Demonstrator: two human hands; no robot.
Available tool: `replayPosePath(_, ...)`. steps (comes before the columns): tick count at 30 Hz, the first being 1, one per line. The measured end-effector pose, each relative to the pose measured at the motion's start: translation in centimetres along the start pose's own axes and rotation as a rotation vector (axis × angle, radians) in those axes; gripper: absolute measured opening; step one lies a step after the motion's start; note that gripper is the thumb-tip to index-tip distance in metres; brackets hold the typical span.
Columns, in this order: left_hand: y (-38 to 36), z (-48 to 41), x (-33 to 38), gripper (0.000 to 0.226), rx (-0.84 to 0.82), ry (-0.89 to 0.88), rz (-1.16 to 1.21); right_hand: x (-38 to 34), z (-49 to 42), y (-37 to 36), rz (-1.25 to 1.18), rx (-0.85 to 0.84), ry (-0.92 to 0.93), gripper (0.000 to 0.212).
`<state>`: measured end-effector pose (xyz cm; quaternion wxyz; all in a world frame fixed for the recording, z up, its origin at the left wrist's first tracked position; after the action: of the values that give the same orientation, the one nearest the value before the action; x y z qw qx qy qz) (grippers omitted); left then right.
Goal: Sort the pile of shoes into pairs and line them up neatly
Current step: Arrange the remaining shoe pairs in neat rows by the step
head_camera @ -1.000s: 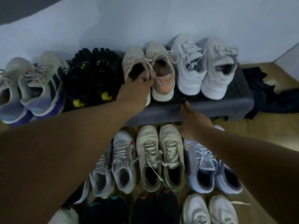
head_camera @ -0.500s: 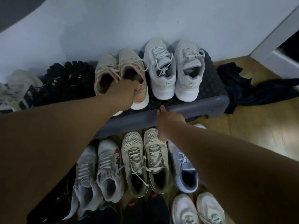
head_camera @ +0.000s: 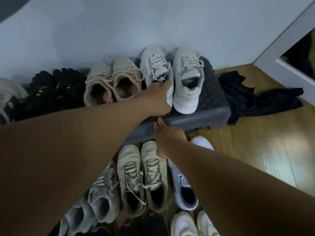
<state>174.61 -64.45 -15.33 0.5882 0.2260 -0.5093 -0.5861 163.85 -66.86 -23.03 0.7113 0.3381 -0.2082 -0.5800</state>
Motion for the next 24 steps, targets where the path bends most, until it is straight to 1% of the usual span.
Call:
replayPosePath(1, -0.8, -0.2, 0.2, 0.091, -0.052, 0.031, 0.096, 0.0, -0.2, -0.1, -0.011, 0.006, 0.001, 0.095)
replayPosePath(3, -1.3, 0.0, 1.1, 0.092, -0.045, 0.019, 0.171, 0.2, -0.4, -0.2, -0.051, 0.022, -0.002, 0.091)
replayPosePath(5, -1.8, 0.4, 1.6, 0.096, -0.022, -0.032, 0.098, 0.2, -0.6, -0.1, -0.064, 0.058, -0.006, 0.089)
replayPosePath(8, -2.8, 0.1, 1.5, 0.098, -0.063, -0.036, 0.019, 0.2, -0.6, -0.2, -0.104, 0.089, -0.010, 0.083)
replayPosePath(12, -3.0, -0.2, 2.3, 0.096, -0.098, -0.012, -0.033, 0.2, -0.4, -0.5, -0.111, 0.072, 0.015, 0.092)
replayPosePath(14, -2.7, 0.1, 2.1, 0.091, -0.102, -0.025, -0.052, 0.2, -0.4, -0.3, -0.100, 0.073, 0.013, 0.087)
replayPosePath(15, -1.8, 0.7, 2.1, 0.083, -0.030, -0.065, -0.096, 0.2, -0.5, -0.1, -0.097, 0.067, 0.009, 0.082)
replayPosePath(16, -0.1, 1.3, 2.1, 0.072, 0.117, -0.118, -0.165, 0.2, -0.5, 0.0, -0.109, 0.054, -0.002, 0.080)
replayPosePath(17, 2.0, 2.1, 1.7, 0.060, 0.299, -0.147, -0.230, 0.3, -0.6, -0.1, -0.128, 0.033, -0.015, 0.081)
replayPosePath(18, 4.0, 3.1, 0.9, 0.052, 0.468, -0.128, -0.272, 0.4, -0.7, -0.2, -0.140, 0.016, -0.020, 0.084)
replayPosePath(19, 5.5, 3.8, -0.7, 0.049, 0.581, -0.054, -0.303, 0.3, -0.7, -0.3, -0.138, 0.005, -0.016, 0.087)
replayPosePath(20, 6.6, 4.5, -2.8, 0.049, 0.636, 0.067, -0.332, 0.2, -0.6, -0.2, -0.119, 0.000, -0.005, 0.090)
replayPosePath(21, 6.9, 4.9, -5.6, 0.051, 0.619, 0.216, -0.338, 0.2, -0.5, -0.2, -0.094, 0.001, 0.005, 0.092)
replayPosePath(23, 5.9, 5.8, -11.3, 0.064, 0.433, 0.508, -0.230, 0.0, -0.4, -0.2, -0.047, 0.002, 0.010, 0.093)
replayPosePath(24, 4.7, 6.0, -13.6, 0.070, 0.314, 0.590, -0.119, -0.1, -0.5, -0.2, -0.034, -0.002, 0.008, 0.091)
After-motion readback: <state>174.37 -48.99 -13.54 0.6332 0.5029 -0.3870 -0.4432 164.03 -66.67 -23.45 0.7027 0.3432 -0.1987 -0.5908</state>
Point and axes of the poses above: each hand's wrist, its own z-axis away from the middle knuckle, its own y-axis out of the back of the hand, x = y × z, the point moved 10 cm from there along -z, towards the middle knuckle, and after that the axes turned 4 degrees about y, right-handed, at the moved point
